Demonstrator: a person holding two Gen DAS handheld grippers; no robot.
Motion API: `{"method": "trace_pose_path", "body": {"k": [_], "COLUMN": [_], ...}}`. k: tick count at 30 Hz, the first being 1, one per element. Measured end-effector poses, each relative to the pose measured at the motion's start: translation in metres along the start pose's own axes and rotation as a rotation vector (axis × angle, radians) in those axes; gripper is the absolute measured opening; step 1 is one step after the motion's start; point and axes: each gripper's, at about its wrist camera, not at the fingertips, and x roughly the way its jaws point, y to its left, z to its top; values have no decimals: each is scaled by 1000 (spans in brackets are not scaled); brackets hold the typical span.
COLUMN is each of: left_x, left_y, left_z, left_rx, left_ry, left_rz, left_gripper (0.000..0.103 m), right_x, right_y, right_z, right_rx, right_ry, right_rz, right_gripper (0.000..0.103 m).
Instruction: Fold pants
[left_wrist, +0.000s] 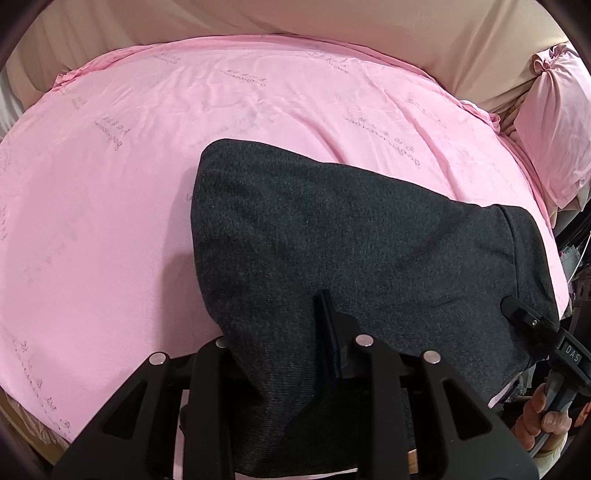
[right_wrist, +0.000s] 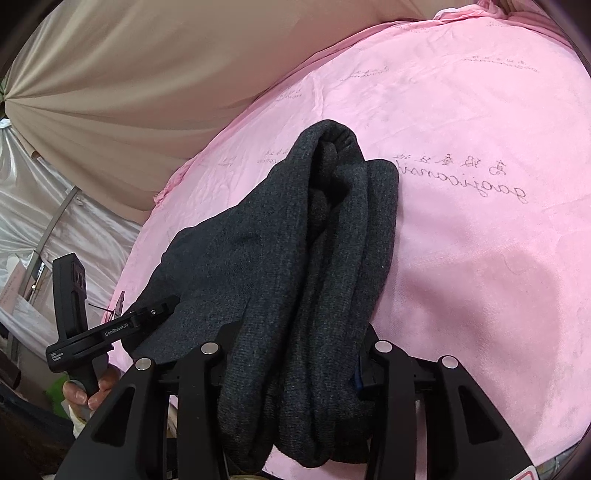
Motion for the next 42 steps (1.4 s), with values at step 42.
{"method": "trace_pose_path", "body": {"k": [42], "left_x": [-125], "left_y": [12], "left_z": [292], "left_rx": [93], "left_ry": [-675], "left_rz": [94], "left_gripper": [19], "right_x": [22], "right_y": [171], "right_z": [302], "right_rx": [-377], "right_ry": [-574], "right_rz": [197], "right_gripper": [30]}}
